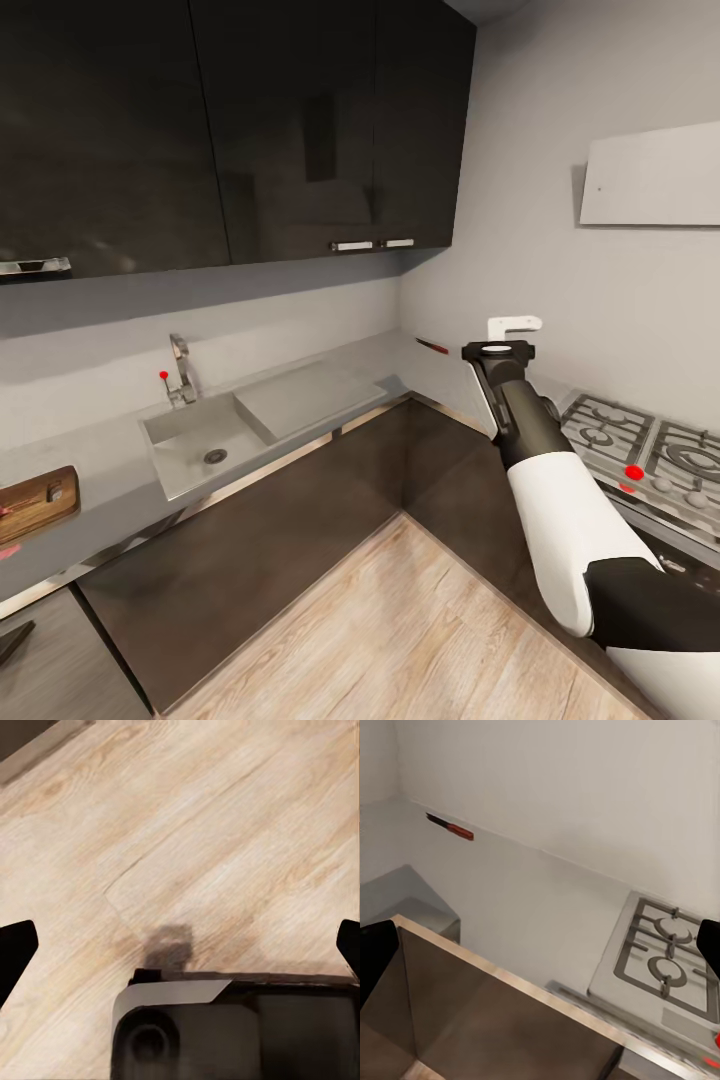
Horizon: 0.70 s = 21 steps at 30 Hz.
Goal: In the kitchen, take the Vidalia onion out of the sink, dice it on the chopping board with the paring knife, put the diced onion into the bowl on the countertop, then place both the paring knife and the chopping board into the sink.
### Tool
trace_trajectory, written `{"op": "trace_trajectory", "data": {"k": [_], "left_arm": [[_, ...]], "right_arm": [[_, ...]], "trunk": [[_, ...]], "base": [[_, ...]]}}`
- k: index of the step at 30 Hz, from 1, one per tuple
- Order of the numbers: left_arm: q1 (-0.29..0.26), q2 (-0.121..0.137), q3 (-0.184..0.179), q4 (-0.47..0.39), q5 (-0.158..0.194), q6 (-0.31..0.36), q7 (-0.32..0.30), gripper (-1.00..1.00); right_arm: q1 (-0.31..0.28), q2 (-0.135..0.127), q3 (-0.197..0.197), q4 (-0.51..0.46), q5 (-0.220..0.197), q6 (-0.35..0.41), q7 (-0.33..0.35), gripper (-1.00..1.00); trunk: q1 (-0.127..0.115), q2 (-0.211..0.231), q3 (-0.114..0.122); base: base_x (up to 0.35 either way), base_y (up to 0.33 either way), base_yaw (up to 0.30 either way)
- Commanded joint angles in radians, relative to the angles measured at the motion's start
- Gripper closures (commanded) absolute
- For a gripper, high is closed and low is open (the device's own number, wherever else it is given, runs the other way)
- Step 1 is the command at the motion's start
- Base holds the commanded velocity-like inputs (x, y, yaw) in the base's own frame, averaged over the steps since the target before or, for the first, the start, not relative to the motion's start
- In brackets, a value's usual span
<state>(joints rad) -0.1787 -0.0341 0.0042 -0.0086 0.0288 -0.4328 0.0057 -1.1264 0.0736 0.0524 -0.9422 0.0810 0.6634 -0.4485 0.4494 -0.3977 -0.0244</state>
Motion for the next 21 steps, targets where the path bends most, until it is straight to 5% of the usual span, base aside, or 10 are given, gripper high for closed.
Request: {"op": "trace_trajectory", "data": {"k": [1,6,13,15,19,21], "left_arm": [[-0.001,-0.001,0.003,-0.039,0.003,0.016,0.001,-1.00],[-0.001,0.004,0.005,-0.217,0.003,0.121,0.001,-1.00],[0.005,0.033,0.002,-0.709,0.005,0.272,-0.002,-1.00],[0.014,0.035,0.001,-0.777,0.005,0.301,-0.002,-1.00],[0.070,0.039,0.001,-0.915,0.005,0.341,-0.009,-1.00],[0.178,0.047,0.002,-1.071,0.005,0.345,-0.061,-1.00]], "right_arm": [[-0.001,0.000,0.001,0.000,0.008,0.008,0.001,-1.00],[-0.001,0.001,0.001,0.000,0.008,0.008,0.001,-1.00],[-0.001,-0.001,0.001,0.016,0.008,0.008,0.001,-1.00],[-0.001,-0.001,0.001,0.022,0.008,0.006,0.001,-1.00],[-0.001,-0.001,0.001,0.037,0.008,-0.019,0.001,-1.00],[-0.001,-0.002,0.000,0.058,0.008,-0.042,0.001,-1.00]], "trunk": [[0.001,-0.002,-0.002],[0.001,-0.002,-0.002],[0.001,-0.002,-0.002],[0.001,-0.002,-0.002],[0.001,-0.002,-0.002],[0.001,-0.002,-0.002]], "base": [[0.000,0.000,0.000],[0.000,0.000,0.000],[0.000,0.000,0.000],[0.000,0.000,0.000],[0.000,0.000,0.000],[0.000,0.000,0.000]]}}
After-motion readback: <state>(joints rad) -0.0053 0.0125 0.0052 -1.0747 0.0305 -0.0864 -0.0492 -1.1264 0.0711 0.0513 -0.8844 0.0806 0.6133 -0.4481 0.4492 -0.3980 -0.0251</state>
